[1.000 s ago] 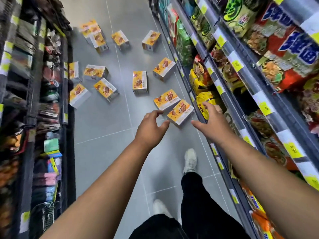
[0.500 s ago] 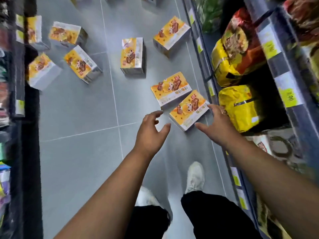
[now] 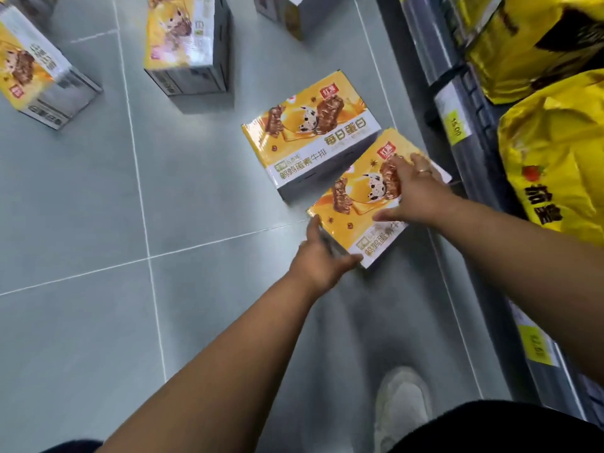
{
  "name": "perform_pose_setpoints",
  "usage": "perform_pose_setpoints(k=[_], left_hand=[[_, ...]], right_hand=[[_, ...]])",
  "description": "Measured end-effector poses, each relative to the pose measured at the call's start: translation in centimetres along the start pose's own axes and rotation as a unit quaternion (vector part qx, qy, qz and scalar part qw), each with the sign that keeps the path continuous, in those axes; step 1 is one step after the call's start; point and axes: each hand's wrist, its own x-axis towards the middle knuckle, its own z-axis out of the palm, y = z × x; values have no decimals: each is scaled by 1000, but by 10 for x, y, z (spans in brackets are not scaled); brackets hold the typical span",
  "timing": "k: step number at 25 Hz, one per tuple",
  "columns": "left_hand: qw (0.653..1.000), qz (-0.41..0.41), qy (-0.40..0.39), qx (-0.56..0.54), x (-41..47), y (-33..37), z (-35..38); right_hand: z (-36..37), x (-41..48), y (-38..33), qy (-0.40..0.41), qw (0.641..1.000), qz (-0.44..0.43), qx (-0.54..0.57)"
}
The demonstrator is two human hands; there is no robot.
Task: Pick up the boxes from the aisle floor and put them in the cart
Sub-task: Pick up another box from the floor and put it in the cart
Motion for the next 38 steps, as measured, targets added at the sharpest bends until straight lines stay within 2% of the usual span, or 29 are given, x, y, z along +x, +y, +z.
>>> perform_pose_setpoints(k=[2, 6, 13, 21, 23, 27, 32, 36, 38], left_hand=[[999, -16, -31, -32, 25, -8, 25], [994, -16, 32, -105, 50, -2, 43], [996, -1, 65, -67, 2, -8, 19], [992, 32, 106, 54, -154, 54, -74], [991, 34, 112, 61, -216, 94, -109], [980, 98, 141, 99, -346, 180, -167], [960, 156, 194, 130, -475, 253, -231], [946, 191, 219, 144, -538, 284, -260], [944, 201, 206, 161, -553, 292, -270]], right_hand=[[5, 26, 4, -9, 999, 14, -45], [-2, 38, 6, -22, 997, 41, -67], [-5, -20, -18, 19, 998, 54, -25], [-100, -160, -80, 58, 992, 88, 71], [-155, -216, -98, 76, 988, 94, 95], [-273, -327, -129, 108, 977, 108, 146], [-379, -442, -157, 131, 971, 91, 179], [-424, -503, -175, 168, 962, 81, 201], [-434, -523, -184, 183, 958, 84, 204]])
